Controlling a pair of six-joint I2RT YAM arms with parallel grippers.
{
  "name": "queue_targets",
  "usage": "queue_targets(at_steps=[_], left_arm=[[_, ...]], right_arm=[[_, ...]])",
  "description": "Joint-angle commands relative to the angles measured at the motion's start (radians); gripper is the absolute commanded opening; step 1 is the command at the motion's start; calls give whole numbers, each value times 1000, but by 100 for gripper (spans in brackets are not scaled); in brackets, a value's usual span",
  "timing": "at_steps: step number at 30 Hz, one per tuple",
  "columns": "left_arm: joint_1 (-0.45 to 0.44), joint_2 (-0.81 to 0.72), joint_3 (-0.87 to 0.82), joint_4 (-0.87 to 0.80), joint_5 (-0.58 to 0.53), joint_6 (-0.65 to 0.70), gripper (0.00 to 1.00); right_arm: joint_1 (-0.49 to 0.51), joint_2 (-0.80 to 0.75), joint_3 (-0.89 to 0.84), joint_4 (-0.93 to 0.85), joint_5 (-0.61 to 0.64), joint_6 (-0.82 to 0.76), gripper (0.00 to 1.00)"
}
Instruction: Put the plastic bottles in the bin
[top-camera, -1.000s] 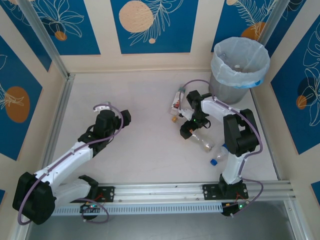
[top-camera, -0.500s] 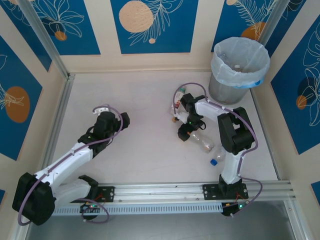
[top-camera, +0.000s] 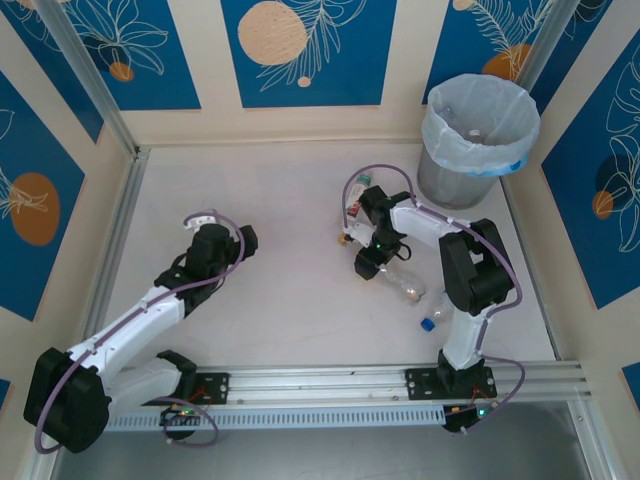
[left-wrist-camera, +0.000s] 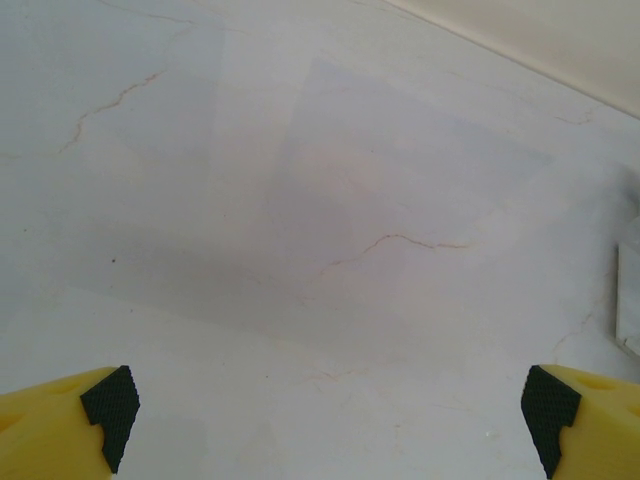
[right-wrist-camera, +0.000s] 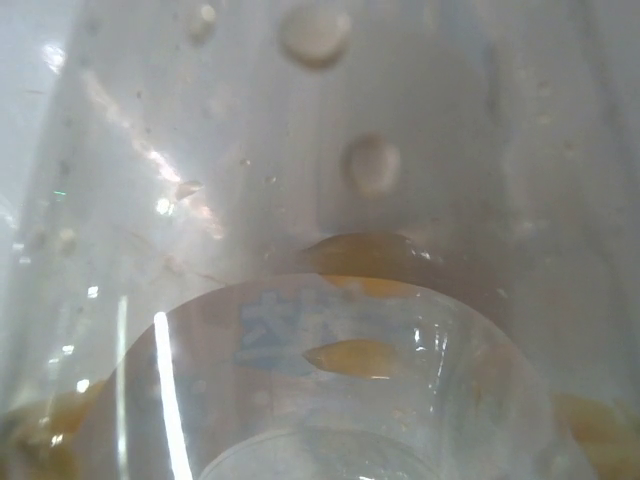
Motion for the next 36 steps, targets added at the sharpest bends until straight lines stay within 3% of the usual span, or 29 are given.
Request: queue_targets(at_steps=[1,15,19,24,29,36], left_arm=[[15,-13,-4,-29,-32,-20,99],[39,34,21,-30,-10,-13,99],[72,75,13,-21,-41,6,99],[129,124,25,-36,-4,6,99],[135,129,39,-36,10,14,99],[136,134,54,-23,87,21,99]], right_arm=[[9,-30,-1,-4,-51,-21,61],[16,-146,-7,4,-138,3,44],[11,-214,-28,51,-176,11,40],[-8,-287,-40,91,-229,34,36],[-57,-421,-60,208,-336,96,36],[-184,-562,-61,428,-393,220,36]])
